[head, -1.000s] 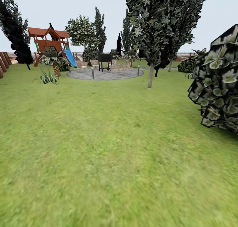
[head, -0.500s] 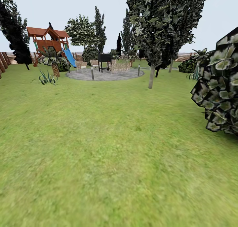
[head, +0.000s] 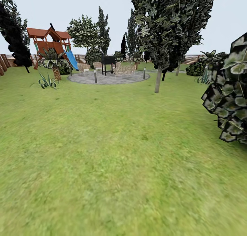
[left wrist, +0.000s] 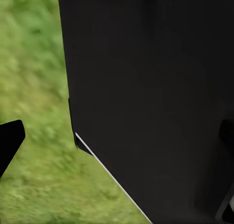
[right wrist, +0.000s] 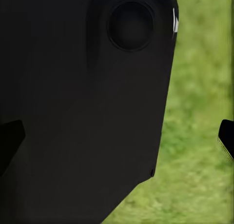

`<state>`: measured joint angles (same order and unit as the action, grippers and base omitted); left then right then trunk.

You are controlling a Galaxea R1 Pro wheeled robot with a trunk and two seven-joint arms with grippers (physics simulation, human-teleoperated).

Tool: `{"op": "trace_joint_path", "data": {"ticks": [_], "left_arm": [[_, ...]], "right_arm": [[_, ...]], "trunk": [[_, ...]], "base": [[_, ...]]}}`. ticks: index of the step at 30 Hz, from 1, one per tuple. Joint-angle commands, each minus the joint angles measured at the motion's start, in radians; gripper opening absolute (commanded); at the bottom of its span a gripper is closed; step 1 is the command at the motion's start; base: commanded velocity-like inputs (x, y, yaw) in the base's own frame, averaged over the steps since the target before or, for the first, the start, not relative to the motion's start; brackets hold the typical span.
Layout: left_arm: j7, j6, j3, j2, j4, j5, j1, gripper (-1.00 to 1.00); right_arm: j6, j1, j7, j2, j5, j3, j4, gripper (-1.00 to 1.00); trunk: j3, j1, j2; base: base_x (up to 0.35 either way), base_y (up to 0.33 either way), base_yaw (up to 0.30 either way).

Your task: Take the three Easter eggs out of the wicker basket on the lawn in the garden, then place them on the lawn next to a single tree (choose any tree) so that all three eggs are next to the same tree and none are left in the basket.

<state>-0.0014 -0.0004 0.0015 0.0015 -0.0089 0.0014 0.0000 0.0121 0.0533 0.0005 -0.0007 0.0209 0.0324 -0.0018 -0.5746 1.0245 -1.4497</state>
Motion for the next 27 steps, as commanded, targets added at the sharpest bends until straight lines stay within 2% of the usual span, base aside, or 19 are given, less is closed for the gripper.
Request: {"op": "trace_joint_path", "data": {"ticks": [1, 7, 18, 27], "left_arm": [[0.0, 0.0, 0.0, 0.0, -0.001, 0.0, 0.0, 1.0], [0.0, 0.0, 0.0, 0.0, -0.001, 0.0, 0.0, 1.0], [0.0, 0.0, 0.0, 0.0, -0.001, 0.0, 0.0, 1.0], [0.0, 0.0, 0.0, 0.0, -0.001, 0.0, 0.0, 1.0]], "right_arm": [[0.001, 0.0, 0.0, 0.0, 0.002, 0.003, 0.0, 1.0], [0.002, 0.0, 0.0, 0.004, 0.004, 0.003, 0.0, 1.0], [0.002, 0.0, -0.001, 0.004, 0.004, 0.003, 0.0, 1.0], [0.001, 0.0, -0.001, 0.001, 0.004, 0.003, 0.0, 1.0]], "trunk": [[-0.001, 0.001, 0.0], [-0.001, 0.001, 0.0], [-0.001, 0.001, 0.0], [-0.001, 0.001, 0.0]], "base": [[0.321, 0.0, 0.0], [0.321, 0.0, 0.029], [0.321, 0.0, 0.232], [0.321, 0.0, 0.017]]}}
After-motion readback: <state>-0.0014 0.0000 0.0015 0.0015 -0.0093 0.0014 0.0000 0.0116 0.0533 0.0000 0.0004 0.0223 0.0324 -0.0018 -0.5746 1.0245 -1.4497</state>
